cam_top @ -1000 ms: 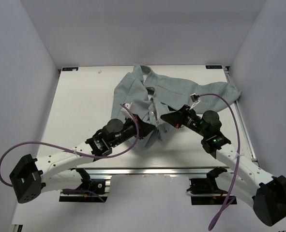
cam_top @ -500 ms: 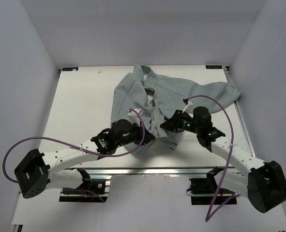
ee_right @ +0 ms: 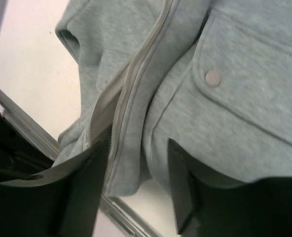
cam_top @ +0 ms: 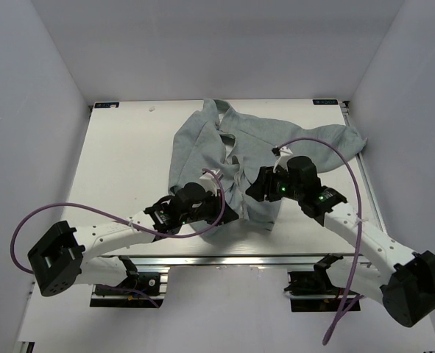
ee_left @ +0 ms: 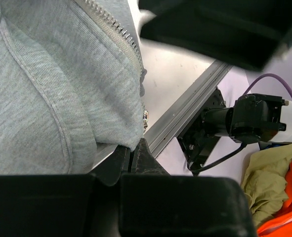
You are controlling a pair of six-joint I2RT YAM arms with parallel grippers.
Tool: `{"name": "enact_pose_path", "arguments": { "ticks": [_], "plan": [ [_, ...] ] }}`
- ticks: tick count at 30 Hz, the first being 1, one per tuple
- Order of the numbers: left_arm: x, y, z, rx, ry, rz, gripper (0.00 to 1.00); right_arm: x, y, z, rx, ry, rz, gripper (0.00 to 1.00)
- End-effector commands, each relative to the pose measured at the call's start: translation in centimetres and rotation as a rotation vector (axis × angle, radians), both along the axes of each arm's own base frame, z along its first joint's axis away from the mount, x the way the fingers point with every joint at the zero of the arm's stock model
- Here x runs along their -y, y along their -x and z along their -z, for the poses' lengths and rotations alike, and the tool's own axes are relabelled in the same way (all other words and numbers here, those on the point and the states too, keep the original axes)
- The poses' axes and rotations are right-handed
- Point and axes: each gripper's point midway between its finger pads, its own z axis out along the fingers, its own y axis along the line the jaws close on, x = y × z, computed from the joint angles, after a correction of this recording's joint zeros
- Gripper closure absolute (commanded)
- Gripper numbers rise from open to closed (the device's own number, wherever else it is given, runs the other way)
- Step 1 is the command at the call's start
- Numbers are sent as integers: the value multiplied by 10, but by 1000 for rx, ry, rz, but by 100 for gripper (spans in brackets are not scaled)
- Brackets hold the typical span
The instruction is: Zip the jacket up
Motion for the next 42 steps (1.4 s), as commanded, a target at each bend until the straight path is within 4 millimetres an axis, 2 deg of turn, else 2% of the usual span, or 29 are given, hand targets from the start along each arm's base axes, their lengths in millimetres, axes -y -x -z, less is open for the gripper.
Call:
{"name": "enact_pose_path", "arguments": {
  "ticks": [1, 2, 4, 5, 6, 7, 8, 10, 11, 12, 13, 15, 19, 22, 25, 29, 32, 34, 42],
  "plan": [
    [7, 1, -31, 32, 91, 13, 100, 10, 18, -11, 34, 120, 5, 41],
    [7, 1, -32, 27, 96, 7, 100, 14, 20, -9, 35, 152, 41, 38],
    [5, 0, -32, 25, 94, -8, 100, 9, 42, -9, 9, 154, 27, 27],
    [4, 0, -32, 19, 95, -16, 100, 17, 47, -6, -1, 177, 68, 23],
    [4, -1, -32, 17, 95, -23, 100, 10, 60, -6, -26, 155, 57, 23],
    [3, -2, -34, 17, 100, -32, 100, 9, 68, 3, -47, 157, 56, 23],
    [2, -2, -34, 12, 101, -42, 100, 10, 71, 7, -52, 153, 80, 16],
    [-1, -5, -35, 10, 107, -66, 100, 2, 87, 14, -79, 138, 71, 11],
    [-1, -5, -35, 7, 108, -74, 100, 1, 84, 13, -58, 135, 97, 11],
    [-1, -6, -36, 7, 112, -78, 100, -8, 93, 13, -46, 133, 65, 11],
    [-2, -7, -35, -3, 107, -92, 100, -9, 90, 11, -26, 133, 96, 11],
    [-3, -7, -35, -10, 102, -97, 100, -21, 99, 9, -6, 143, 77, 11],
    [-4, -8, -34, -24, 104, -114, 100, -32, 101, 6, 36, 137, 163, 11],
    [-3, -8, -34, -30, 109, -117, 100, -33, 92, -2, 95, 126, 278, 14],
    [-3, -8, -34, -41, 118, -121, 100, -39, 89, -5, 95, 109, 329, 21],
    [-2, -7, -32, -48, 117, -119, 100, -51, 86, -7, 102, 68, 344, 46],
    [-2, -6, -33, -46, 124, -111, 100, -51, 82, -6, 115, 73, 372, 51],
    [-2, -6, -36, -39, 127, -109, 100, -51, 79, -9, 114, 65, 400, 51],
    [-1, -3, -41, -22, 144, -87, 100, -47, 73, -1, 101, 81, 474, 55]
  ]
}}
